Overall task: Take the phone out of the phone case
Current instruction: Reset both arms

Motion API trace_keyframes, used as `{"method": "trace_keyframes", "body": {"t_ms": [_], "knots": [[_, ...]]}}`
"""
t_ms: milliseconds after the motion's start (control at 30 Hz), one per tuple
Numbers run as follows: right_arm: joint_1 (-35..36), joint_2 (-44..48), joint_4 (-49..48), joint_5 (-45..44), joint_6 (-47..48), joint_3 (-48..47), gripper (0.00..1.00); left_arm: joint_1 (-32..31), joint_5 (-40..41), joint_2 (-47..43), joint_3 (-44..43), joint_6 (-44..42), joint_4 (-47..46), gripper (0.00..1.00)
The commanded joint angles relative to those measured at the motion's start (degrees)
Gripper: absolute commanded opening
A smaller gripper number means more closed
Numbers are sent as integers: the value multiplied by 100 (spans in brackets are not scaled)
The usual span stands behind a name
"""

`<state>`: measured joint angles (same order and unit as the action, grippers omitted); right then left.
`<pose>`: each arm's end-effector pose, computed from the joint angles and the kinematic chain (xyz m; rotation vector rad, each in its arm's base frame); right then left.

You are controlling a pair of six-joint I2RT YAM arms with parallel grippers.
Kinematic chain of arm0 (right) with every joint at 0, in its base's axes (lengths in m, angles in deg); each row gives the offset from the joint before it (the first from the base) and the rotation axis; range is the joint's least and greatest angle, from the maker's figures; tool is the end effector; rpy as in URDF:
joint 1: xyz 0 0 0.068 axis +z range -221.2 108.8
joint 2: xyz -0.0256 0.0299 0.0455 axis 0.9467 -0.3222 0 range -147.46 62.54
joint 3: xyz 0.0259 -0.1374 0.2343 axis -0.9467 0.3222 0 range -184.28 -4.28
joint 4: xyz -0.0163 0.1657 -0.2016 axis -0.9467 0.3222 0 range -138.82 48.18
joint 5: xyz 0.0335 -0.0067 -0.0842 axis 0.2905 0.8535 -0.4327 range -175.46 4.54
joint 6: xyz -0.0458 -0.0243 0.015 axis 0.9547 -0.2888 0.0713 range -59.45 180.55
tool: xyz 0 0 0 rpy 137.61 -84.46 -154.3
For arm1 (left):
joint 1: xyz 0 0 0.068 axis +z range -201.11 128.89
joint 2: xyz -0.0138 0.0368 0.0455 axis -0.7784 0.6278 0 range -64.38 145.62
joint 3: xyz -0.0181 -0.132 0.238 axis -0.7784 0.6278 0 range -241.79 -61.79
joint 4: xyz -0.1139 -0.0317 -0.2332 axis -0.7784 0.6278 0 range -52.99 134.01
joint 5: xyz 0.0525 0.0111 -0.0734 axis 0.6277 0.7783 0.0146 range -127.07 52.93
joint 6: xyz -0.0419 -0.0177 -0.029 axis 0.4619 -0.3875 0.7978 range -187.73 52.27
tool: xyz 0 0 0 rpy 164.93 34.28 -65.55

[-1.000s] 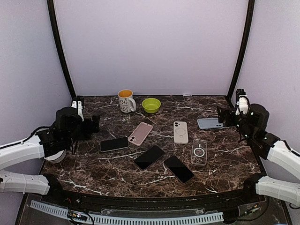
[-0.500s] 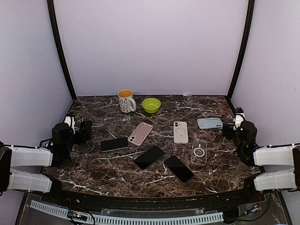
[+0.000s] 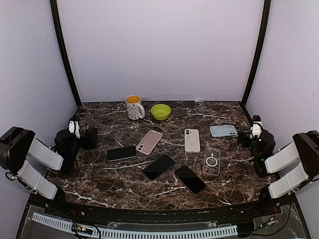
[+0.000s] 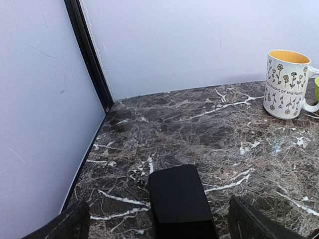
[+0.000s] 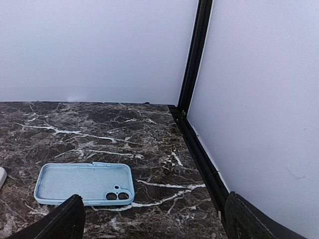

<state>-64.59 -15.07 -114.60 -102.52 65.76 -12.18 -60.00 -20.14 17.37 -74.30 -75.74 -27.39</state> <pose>0.2123 0.0141 0.1549 0.0590 1.6400 -0.2252 0.2316 -0.0258 0.1578 0.0192 1.6568 0.2327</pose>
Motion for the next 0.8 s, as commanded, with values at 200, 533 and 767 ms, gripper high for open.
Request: {"method": "trace_keyframes", "body": {"t_ms": [200, 533, 767], "knots": [[-454, -1051, -1187, 839, -483, -306, 98, 492, -806, 853, -44, 132, -1360, 99], [-604, -1089, -898, 287, -929, -510, 98, 582, -858, 880, -153, 238, -1192, 99], [-604, -1081, -840, 299, -922, -528, 98, 588, -856, 885, -147, 232, -1212, 99]]}}
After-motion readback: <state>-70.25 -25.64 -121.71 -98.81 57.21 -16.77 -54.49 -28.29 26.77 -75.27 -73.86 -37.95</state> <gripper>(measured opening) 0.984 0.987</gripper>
